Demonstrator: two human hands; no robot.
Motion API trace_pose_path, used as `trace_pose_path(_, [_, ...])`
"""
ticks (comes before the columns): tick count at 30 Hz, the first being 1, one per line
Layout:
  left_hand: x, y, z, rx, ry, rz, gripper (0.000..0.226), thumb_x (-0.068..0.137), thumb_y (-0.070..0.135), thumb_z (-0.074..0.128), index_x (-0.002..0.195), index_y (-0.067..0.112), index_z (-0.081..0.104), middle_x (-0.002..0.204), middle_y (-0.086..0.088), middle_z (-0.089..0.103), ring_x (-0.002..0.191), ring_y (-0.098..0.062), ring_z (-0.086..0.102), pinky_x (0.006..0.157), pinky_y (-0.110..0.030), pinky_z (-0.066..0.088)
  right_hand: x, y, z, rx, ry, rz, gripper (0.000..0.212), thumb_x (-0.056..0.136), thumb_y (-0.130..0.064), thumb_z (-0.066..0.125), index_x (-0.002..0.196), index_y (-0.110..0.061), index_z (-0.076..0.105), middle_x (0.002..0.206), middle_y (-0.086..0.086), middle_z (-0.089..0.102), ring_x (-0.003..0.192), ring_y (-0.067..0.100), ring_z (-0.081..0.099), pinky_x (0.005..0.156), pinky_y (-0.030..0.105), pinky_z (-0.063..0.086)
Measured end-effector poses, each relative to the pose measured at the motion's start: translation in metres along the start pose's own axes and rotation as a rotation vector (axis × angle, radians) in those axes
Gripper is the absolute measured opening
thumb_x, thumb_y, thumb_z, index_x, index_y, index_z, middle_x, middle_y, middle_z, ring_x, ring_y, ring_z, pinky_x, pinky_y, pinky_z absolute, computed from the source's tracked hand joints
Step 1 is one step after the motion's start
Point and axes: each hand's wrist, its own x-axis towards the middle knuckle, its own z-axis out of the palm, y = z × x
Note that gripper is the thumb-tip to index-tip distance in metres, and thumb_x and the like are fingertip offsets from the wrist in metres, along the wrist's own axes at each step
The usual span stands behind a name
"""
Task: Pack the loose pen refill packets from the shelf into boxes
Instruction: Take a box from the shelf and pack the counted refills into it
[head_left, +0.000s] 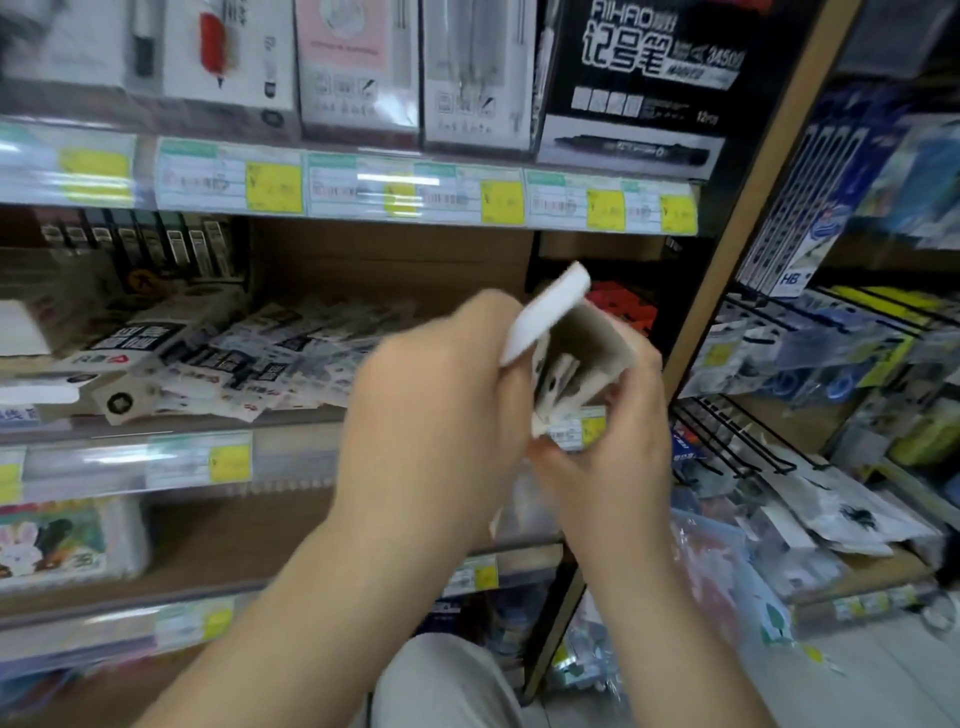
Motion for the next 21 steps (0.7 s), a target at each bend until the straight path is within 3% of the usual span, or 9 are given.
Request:
trace_pose_path(3, [-0.008,-0.009,0.022,-0.042,-0.237,-0.02,0.021,0.092,0.024,0.047,0.098,0.013,0.064,0.065,-0.005,0.062,0.056,-0.025,0.054,0.047,-0.034,0.039,0.002,0.032,0.001,-0.005,0.064,0.056,0.07,0.065,-0.014,0.082,0.117,-0.041,0.043,0.113,-0.022,0.05,0.112,0.008,0.051,0.09,0.038,0.048])
trace_pose_path(5, [-0.009,-0.019,0.029,-0.11,-0.344,-0.115,0.05,0.084,0.058,0.031,0.102,0.021,0.061,0.075,0.007,0.065,0.064,-0.014,0.058,0.051,-0.028,0.042,0.001,0.051,0.0,0.052,0.076,0.123,0.069,0.065,-0.017,0.083,0.114,-0.045,0.043,0.115,-0.016,0.053,0.11,0.008,0.054,0.088,0.036,0.051])
trace_pose_path(7, [-0.007,-0.035,0.035,-0.105,-0.395,-0.201,0.065,0.076,0.071,0.025,0.108,0.027,0.06,0.09,0.014,0.066,0.081,-0.007,0.061,0.062,-0.023,0.047,0.0,0.065,-0.001,0.127,0.097,0.171,0.064,0.063,-0.028,0.081,0.113,-0.047,0.046,0.12,-0.007,0.054,0.112,0.01,0.056,0.085,0.031,0.054])
trace_pose_path(9, [0.001,-0.055,0.042,-0.014,-0.385,-0.243,0.048,0.085,0.058,0.036,0.11,0.025,0.06,0.099,0.01,0.067,0.087,-0.01,0.063,0.071,-0.03,0.052,0.003,0.078,0.001,0.177,0.121,0.198,0.063,0.06,-0.032,0.078,0.112,-0.049,0.047,0.123,-0.002,0.055,0.114,0.012,0.056,0.087,0.034,0.054])
trace_pose_path(12, [0.025,-0.084,0.059,0.121,-0.405,-0.251,0.033,0.092,0.035,0.051,0.118,0.017,0.058,0.107,-0.002,0.068,0.09,-0.02,0.064,0.076,-0.031,0.051,0.007,0.093,0.004,0.177,0.133,0.202,0.069,0.061,-0.017,0.08,0.114,-0.046,0.047,0.125,-0.001,0.055,0.117,0.017,0.054,0.09,0.045,0.052])
trace_pose_path(16, [0.064,-0.109,0.089,0.439,-0.651,-0.311,0.049,0.086,0.038,0.058,0.129,0.015,0.05,0.126,-0.013,0.057,0.111,-0.031,0.054,0.091,-0.039,0.048,0.012,0.102,0.009,0.1,0.185,0.141,0.077,0.063,-0.002,0.082,0.118,-0.041,0.047,0.122,-0.008,0.054,0.113,-0.003,0.052,0.085,0.017,0.051])
trace_pose_path(17, [0.073,-0.115,0.096,0.547,-0.729,-0.342,0.057,0.085,0.041,0.059,0.134,0.018,0.043,0.133,-0.013,0.051,0.119,-0.033,0.048,0.098,-0.042,0.043,0.012,0.103,0.01,0.092,0.192,0.141,0.076,0.063,-0.001,0.082,0.12,-0.038,0.046,0.122,-0.008,0.054,0.113,-0.005,0.051,0.085,0.017,0.052])
trace_pose_path(19, [0.086,-0.125,0.104,0.662,-0.848,-0.409,0.068,0.083,0.044,0.057,0.141,0.019,0.033,0.141,-0.013,0.043,0.127,-0.036,0.04,0.106,-0.044,0.034,0.011,0.104,0.011,0.076,0.185,0.157,0.077,0.063,-0.003,0.081,0.122,-0.037,0.045,0.125,-0.01,0.052,0.116,0.0,0.05,0.089,0.033,0.054])
trace_pose_path(21, [0.093,-0.132,0.109,0.629,-0.903,-0.419,0.06,0.083,0.04,0.054,0.136,0.015,0.04,0.124,-0.012,0.055,0.11,-0.032,0.054,0.094,-0.039,0.046,0.01,0.105,0.012,0.055,0.165,0.158,0.082,0.062,-0.001,0.081,0.123,-0.042,0.042,0.126,-0.014,0.048,0.119,0.005,0.049,0.091,0.044,0.052])
